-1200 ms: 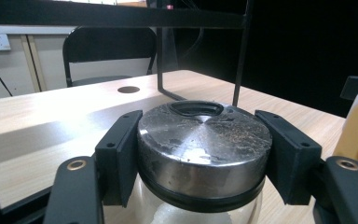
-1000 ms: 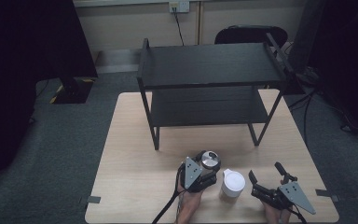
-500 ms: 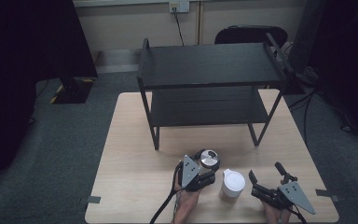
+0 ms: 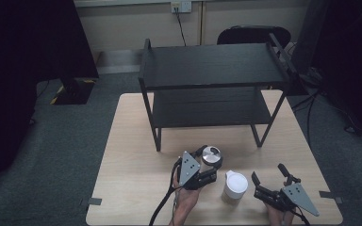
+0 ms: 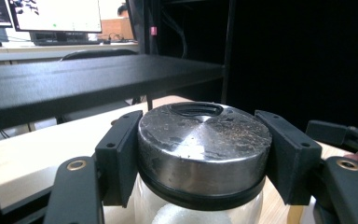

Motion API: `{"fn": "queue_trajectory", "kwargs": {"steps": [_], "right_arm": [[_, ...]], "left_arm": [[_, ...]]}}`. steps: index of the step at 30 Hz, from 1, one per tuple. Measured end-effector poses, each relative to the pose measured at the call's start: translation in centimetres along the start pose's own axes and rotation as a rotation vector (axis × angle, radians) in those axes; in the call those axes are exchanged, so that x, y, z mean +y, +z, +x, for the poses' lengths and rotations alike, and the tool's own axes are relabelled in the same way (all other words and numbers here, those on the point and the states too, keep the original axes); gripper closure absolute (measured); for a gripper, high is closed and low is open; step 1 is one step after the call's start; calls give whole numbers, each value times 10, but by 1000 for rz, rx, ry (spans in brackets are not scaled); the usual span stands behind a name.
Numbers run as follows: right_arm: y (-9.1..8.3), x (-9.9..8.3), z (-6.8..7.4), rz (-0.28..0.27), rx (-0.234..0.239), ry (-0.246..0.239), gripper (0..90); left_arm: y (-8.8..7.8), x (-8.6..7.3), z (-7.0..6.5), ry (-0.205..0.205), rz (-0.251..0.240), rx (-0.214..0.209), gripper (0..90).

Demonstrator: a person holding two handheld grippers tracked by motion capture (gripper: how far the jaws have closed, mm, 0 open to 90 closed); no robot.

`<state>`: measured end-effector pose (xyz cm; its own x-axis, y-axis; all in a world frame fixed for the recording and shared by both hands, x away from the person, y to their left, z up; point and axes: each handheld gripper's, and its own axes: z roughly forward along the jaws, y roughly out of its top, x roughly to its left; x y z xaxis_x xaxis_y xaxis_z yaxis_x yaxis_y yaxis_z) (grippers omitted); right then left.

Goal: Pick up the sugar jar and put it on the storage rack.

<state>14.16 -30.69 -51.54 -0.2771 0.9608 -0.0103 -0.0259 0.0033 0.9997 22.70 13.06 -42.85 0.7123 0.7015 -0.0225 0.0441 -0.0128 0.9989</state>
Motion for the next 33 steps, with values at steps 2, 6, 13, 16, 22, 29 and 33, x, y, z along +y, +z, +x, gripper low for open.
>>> {"fn": "queue_trajectory", "kwargs": {"steps": [2, 6, 13, 16, 22, 29, 33], "right_arm": [[0, 0, 0, 0, 0, 0, 15], [0, 0, 0, 0, 0, 0, 16], [0, 0, 0, 1, 0, 1, 15], [0, 0, 0, 1, 0, 0, 15], [0, 0, 0, 1, -1, 0, 15], [0, 0, 0, 1, -1, -1, 15], [0, 0, 0, 1, -1, 0, 15]], "left_arm": [[-1, 4, 2, 0, -3, -5, 355], [-1, 14, 9, 5, -14, -23, 355], [-2, 37, 19, 30, -39, -38, 354], [-1, 45, 23, 39, -39, -44, 355], [-1, 60, 29, 33, -68, -50, 355], [-1, 76, 32, 39, -84, -68, 355], [-1, 89, 34, 44, -93, -64, 355]]}}
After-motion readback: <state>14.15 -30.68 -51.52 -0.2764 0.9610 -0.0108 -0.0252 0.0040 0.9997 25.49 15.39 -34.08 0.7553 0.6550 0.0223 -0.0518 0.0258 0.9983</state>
